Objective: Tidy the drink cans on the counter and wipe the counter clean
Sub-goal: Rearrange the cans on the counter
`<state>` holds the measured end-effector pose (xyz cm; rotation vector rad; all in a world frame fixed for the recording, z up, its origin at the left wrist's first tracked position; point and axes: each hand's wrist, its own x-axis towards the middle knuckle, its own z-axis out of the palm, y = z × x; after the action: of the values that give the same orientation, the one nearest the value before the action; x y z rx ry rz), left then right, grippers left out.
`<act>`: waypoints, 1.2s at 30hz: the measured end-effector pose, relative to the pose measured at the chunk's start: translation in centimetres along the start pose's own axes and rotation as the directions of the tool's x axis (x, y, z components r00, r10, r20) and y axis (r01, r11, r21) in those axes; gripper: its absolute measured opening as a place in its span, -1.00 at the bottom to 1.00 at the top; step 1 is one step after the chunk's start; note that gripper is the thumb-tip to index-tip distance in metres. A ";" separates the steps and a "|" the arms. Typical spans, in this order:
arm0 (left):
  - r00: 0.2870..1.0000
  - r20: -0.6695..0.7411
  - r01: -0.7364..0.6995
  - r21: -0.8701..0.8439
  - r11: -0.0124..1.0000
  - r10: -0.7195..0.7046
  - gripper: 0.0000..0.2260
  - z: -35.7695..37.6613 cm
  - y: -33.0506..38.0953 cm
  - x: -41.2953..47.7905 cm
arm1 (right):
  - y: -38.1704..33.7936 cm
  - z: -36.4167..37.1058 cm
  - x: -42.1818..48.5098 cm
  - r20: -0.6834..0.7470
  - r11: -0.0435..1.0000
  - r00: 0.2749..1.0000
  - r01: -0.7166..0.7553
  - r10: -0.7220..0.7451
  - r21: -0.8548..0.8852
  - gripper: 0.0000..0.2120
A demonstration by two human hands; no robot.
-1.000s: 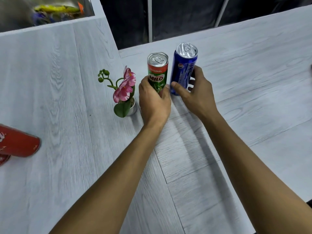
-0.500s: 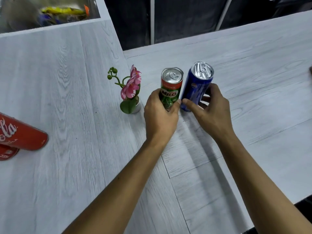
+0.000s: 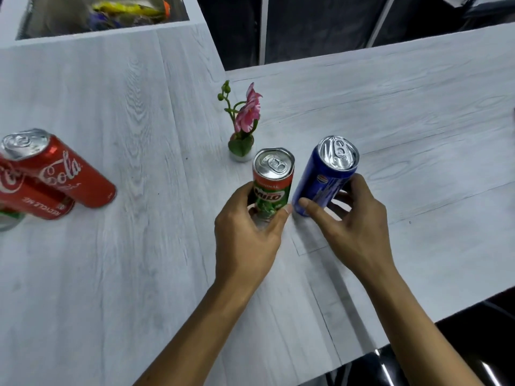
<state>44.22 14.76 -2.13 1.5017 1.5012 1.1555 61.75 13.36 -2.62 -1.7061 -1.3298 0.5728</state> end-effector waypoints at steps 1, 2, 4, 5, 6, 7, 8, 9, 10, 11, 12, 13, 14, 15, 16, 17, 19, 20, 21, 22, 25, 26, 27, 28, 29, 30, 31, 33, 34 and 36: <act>1.000 -0.009 -0.002 0.003 1.000 0.002 -0.51 -0.9 -0.2 -0.4 | -0.4 0.7 -0.6 0.011 1.000 1.000 0.011 -0.011 0.007 -0.37; 1.000 -0.020 -0.006 0.006 1.000 0.006 -0.51 -1.8 -0.5 -0.8 | -0.9 1.3 -1.1 0.025 1.000 1.000 0.019 -0.020 0.017 -0.37; 0.999 -0.046 -0.004 0.015 1.000 0.005 -0.51 -3.6 -1.0 -1.3 | -1.9 2.7 -2.0 0.057 0.999 0.998 0.028 -0.030 0.047 -0.37; 0.998 -0.060 -0.001 0.020 1.000 0.002 -0.51 -4.4 -1.3 -1.4 | -2.3 3.3 -2.3 0.067 0.998 0.997 0.032 -0.036 0.061 -0.37; 0.997 -0.078 0.005 0.025 1.000 -0.003 -0.51 -5.3 -1.6 -1.4 | -2.8 4.1 -2.6 0.079 0.997 0.996 0.037 -0.043 0.073 -0.37; 0.995 -0.098 0.013 0.030 0.999 -0.010 -0.51 -6.1 -1.9 -1.4 | -3.3 4.8 -2.8 0.090 0.996 0.995 0.039 -0.047 0.085 -0.36; 0.993 -0.118 0.021 0.035 0.999 -0.017 -0.51 -6.9 -2.2 -1.4 | -3.8 5.5 -3.0 0.102 0.995 0.994 0.039 -0.049 0.096 -0.36; 0.990 -0.138 0.030 0.038 0.999 -0.024 -0.52 -7.8 -2.4 -1.3 | -4.2 6.3 -3.1 0.115 0.994 0.992 0.040 -0.052 0.103 -0.35; 0.988 -0.154 0.037 0.043 0.998 -0.030 -0.52 -8.5 -2.6 -1.2 | -4.7 6.8 -3.2 0.124 0.993 0.991 0.045 -0.058 0.106 -0.35; 0.984 -0.174 0.044 0.051 0.998 -0.035 -0.53 -9.3 -2.9 -1.0 | -5.1 7.6 -3.4 0.135 0.993 0.989 0.052 -0.066 0.107 -0.35; 0.980 -0.194 0.051 0.063 0.997 -0.038 -0.52 -10.2 -3.2 -0.8 | -5.6 8.2 -3.5 0.143 0.992 0.987 0.056 -0.072 0.110 -0.36; 0.976 -0.215 0.058 0.077 0.995 -0.040 -0.52 -11.0 -3.4 -0.5 | -6.0 8.9 -3.6 0.151 0.992 0.986 0.058 -0.076 0.115 -0.37; 0.972 -0.233 0.063 0.092 0.994 -0.040 -0.51 -11.7 -3.7 -0.2 | -6.3 9.6 -3.7 0.157 0.991 0.984 0.062 -0.080 0.119 -0.37; 0.968 -0.246 0.067 0.105 0.992 -0.040 -0.51 -12.4 -3.9 0.1 | -6.6 10.2 -3.7 0.159 0.991 0.984 0.066 -0.085 0.120 -0.37; 0.965 -0.258 0.072 0.113 0.991 -0.041 -0.50 -13.1 -4.2 0.4 | -7.0 10.8 -3.8 0.163 0.990 0.982 0.072 -0.091 0.119 -0.36; 0.963 -0.267 0.076 0.115 0.990 -0.043 -0.50 -13.7 -4.4 0.8 | -7.3 11.5 -3.8 0.166 0.990 0.981 0.077 -0.097 0.120 -0.36; 0.957 -0.286 0.078 0.124 0.989 -0.039 -0.51 -14.8 -4.7 1.7 | -7.9 12.7 -3.6 0.170 0.987 0.979 0.086 -0.108 0.132 -0.37; 0.955 -0.296 0.080 0.130 0.988 -0.039 -0.52 -15.1 -4.8 2.1 | -8.2 13.1 -3.4 0.170 0.987 0.979 0.088 -0.111 0.135 -0.37; 0.951 -0.306 0.087 0.131 0.987 -0.043 -0.53 -15.4 -4.9 2.6 | -8.6 13.6 -3.1 0.171 0.987 0.979 0.092 -0.115 0.135 -0.36; 0.947 -0.317 0.095 0.128 0.987 -0.050 -0.54 -15.7 -4.9 3.0 | -8.9 14.1 -2.9 0.171 0.986 0.978 0.097 -0.119 0.134 -0.35; 0.935 -0.348 0.113 0.111 0.987 -0.068 -0.55 -15.8 -4.9 4.2 | -10.0 15.6 -2.0 0.163 0.985 0.978 0.107 -0.129 0.137 -0.37; 0.933 -0.353 0.116 0.100 0.988 -0.074 -0.55 -15.7 -5.0 4.5 | -10.3 16.0 -1.6 0.157 0.984 0.979 0.109 -0.131 0.139 -0.37; 0.931 -0.355 0.121 0.089 0.989 -0.082 -0.55 -15.6 -5.0 4.8 | -10.6 16.4 -1.3 0.150 0.984 0.980 0.112 -0.132 0.139 -0.38; 0.930 -0.357 0.126 0.084 0.988 -0.089 -0.55 -15.4 -4.9 5.1 | -10.8 16.7 -1.0 0.143 0.984 0.980 0.116 -0.135 0.136 -0.38; 0.928 -0.361 0.131 0.084 0.988 -0.092 -0.55 -15.3 -5.0 5.4 | -11.0 17.0 -0.6 0.135 0.984 0.981 0.120 -0.137 0.130 -0.39; 0.926 -0.365 0.134 0.084 0.987 -0.095 -0.56 -15.2 -4.9 5.6 | -11.2 17.2 -0.3 0.129 0.984 0.982 0.123 -0.139 0.126 -0.39; 0.924 -0.368 0.139 0.082 0.987 -0.099 -0.57 -15.1 -4.9 5.9 | -11.3 17.5 0.1 0.123 0.985 0.983 0.124 -0.139 0.121 -0.39; 0.921 -0.375 0.151 0.084 0.985 -0.109 -0.58 -14.9 -4.9 6.3 | -11.4 17.8 0.6 0.111 0.986 0.984 0.125 -0.137 0.111 -0.40; 0.919 -0.378 0.156 0.086 0.984 -0.113 -0.58 -14.8 -4.9 6.5 | -11.4 18.0 0.9 0.104 0.986 0.985 0.126 -0.137 0.106 -0.40; 0.915 -0.386 0.165 0.082 0.983 -0.121 -0.57 -14.7 -4.9 6.9 | -11.3 18.3 1.3 0.096 0.987 0.986 0.124 -0.133 0.101 -0.40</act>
<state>28.33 20.41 -0.79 1.2598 1.9317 1.3459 41.86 21.58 -2.20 -1.5193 -1.4507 0.6456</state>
